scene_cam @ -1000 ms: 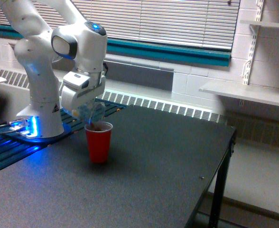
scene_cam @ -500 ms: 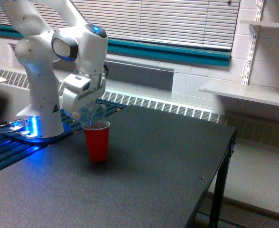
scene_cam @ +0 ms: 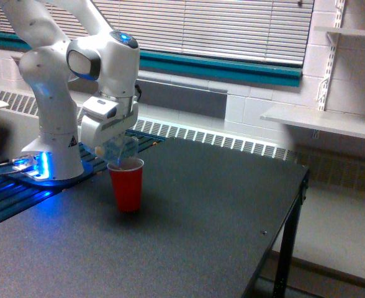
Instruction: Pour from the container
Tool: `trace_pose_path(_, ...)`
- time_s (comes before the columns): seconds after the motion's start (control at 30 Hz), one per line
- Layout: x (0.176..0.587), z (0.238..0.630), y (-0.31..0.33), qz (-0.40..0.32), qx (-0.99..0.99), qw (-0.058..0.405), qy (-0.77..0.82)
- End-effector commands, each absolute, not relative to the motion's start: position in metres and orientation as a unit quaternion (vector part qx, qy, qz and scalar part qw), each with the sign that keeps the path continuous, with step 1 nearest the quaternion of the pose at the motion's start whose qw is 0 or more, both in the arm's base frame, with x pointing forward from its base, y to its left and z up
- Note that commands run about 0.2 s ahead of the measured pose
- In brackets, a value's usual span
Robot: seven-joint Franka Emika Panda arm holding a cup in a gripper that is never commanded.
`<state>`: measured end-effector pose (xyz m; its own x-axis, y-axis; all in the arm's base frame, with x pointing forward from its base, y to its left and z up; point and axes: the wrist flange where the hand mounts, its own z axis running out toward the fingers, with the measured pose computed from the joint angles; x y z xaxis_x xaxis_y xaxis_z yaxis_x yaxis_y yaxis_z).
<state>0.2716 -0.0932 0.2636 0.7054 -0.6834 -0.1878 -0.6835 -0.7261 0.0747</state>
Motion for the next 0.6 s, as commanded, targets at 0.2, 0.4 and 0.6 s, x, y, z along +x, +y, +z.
trace_pose_path(0.2, 0.267, 0.267, -0.102, 0.09, -0.924, 0.006, 0.372)
trace_pose_path(0.4, 0.267, 0.274, -0.112, 0.078, -0.923, 0.007, 0.377)
trace_pose_path(0.6, 0.267, 0.283, -0.123, 0.06, -0.92, 0.01, 0.386)
